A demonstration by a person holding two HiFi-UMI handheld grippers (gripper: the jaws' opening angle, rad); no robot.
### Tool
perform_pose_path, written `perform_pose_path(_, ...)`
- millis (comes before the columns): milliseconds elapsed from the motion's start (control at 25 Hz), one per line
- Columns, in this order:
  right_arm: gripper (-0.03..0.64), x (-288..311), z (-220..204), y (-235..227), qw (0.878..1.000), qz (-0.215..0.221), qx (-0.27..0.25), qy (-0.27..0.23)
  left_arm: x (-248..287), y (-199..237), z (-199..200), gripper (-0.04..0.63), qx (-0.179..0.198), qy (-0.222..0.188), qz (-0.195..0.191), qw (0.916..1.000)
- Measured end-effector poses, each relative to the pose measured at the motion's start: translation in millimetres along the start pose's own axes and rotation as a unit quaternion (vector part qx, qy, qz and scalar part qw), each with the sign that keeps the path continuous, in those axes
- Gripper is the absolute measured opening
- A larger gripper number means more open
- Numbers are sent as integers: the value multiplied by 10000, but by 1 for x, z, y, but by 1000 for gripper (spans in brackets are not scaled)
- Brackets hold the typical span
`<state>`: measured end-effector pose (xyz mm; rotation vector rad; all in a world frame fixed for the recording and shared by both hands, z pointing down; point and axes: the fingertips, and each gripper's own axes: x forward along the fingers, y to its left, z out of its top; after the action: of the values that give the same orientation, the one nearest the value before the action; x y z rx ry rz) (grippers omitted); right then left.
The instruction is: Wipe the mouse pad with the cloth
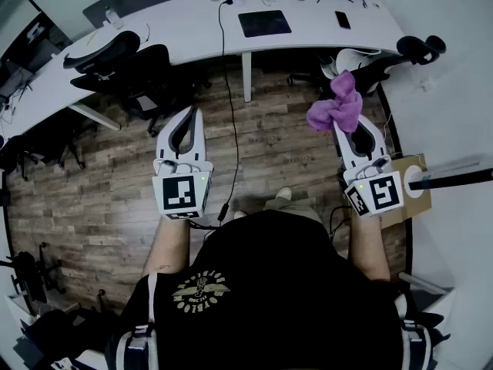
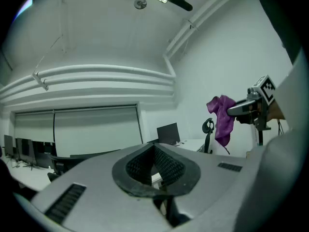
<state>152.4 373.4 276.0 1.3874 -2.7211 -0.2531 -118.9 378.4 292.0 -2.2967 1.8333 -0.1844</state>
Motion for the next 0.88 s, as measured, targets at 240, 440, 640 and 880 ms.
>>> perform_pose_path(240, 92, 6, 9, 34, 10000, -35, 78, -27, -22, 29, -4, 3, -51, -117, -27, 9999)
perform_pose_path(440, 92, 13, 8, 32, 9999, -95, 82, 12, -15, 38, -16, 2, -92, -28, -27, 9999)
perform_pose_path(640, 92, 29, -1, 5, 9997, -183, 164, 28, 13, 38, -22, 2, -341, 59, -142, 9993)
perform_pose_path(880, 92, 67, -8, -30, 9993, -280, 228, -70, 55, 49, -27, 2, -376, 203, -132, 9990)
